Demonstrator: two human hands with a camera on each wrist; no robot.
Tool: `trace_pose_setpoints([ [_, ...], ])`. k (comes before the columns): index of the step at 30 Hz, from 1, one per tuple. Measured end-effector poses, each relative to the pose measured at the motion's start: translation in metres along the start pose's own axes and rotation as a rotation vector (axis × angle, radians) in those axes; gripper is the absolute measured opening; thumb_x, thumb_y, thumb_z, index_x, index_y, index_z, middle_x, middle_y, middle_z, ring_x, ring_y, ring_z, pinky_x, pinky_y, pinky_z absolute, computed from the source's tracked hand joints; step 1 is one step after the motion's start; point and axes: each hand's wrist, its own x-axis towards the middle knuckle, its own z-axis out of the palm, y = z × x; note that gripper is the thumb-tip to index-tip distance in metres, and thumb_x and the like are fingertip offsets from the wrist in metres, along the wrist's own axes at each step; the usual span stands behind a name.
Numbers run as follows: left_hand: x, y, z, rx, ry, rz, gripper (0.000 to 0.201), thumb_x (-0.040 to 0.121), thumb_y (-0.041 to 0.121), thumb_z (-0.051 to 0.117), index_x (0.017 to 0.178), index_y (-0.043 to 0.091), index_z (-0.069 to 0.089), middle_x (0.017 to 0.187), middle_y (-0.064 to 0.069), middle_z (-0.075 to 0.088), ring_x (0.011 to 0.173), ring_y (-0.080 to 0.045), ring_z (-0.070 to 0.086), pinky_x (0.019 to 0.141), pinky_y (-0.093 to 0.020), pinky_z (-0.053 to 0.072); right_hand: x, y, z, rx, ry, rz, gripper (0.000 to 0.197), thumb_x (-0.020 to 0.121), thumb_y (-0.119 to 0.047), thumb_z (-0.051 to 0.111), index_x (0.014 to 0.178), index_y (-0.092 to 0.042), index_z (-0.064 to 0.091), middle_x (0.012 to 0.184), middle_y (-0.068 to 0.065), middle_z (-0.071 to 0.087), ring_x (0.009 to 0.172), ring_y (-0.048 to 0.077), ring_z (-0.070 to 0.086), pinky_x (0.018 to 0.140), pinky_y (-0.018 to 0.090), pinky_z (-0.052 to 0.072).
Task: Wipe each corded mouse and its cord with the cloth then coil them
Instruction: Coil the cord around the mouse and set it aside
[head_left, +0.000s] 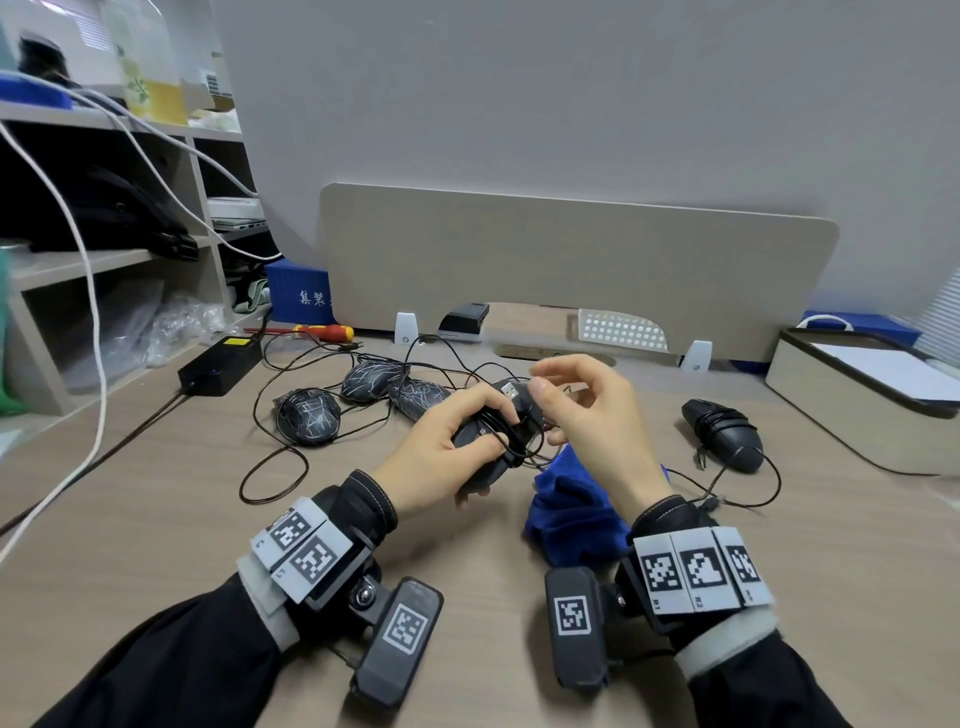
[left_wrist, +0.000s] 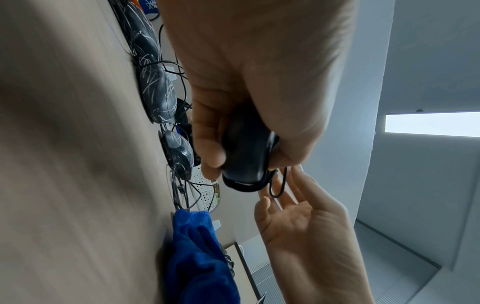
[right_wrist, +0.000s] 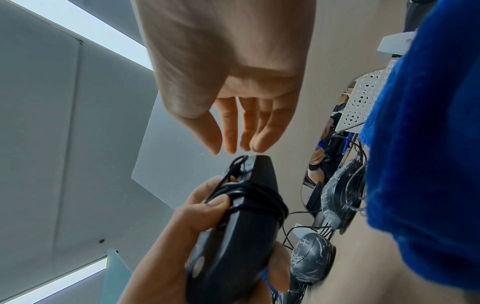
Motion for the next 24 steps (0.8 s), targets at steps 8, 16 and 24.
trace_pose_setpoints([
  [8, -0.002, 0.002, 0.000, 0.033, -0.003, 0.030, 0.018, 0.090, -0.002, 0.053, 0.099, 0.013, 0.057, 0.092, -0.024, 0.062, 0.051, -0.018, 0.059, 0.034, -0.021, 0.041, 0.000, 0.000, -0.005, -0.157, -0.199, -0.168, 0.036, 0.084, 0.000, 0.072, 0.097, -0.034, 0.071, 0.103, -0.001, 0.063, 0.076, 0.010, 0.051, 0.071, 0.016, 0.046],
  [16, 0.001, 0.002, 0.000, 0.042, 0.068, -0.013, 0.021, 0.090, 0.000, 0.053, 0.097, 0.020, 0.056, 0.085, -0.007, 0.061, 0.051, -0.024, 0.060, 0.034, -0.023, 0.041, -0.002, -0.005, -0.001, 0.113, -0.074, -0.150, 0.021, 0.089, 0.001, 0.067, 0.087, -0.017, 0.057, 0.094, 0.007, 0.075, 0.084, 0.010, 0.067, 0.065, 0.022, 0.047],
  [24, 0.010, -0.006, -0.005, -0.009, 0.281, -0.122, 0.025, 0.090, 0.001, 0.052, 0.091, 0.026, 0.055, 0.086, -0.018, 0.063, 0.041, -0.026, 0.055, 0.036, -0.025, 0.040, -0.012, -0.015, 0.008, 0.522, -0.209, -0.034, 0.019, 0.091, 0.011, 0.059, 0.093, -0.007, 0.053, 0.095, 0.020, 0.074, 0.096, 0.029, 0.071, 0.083, 0.036, 0.060],
])
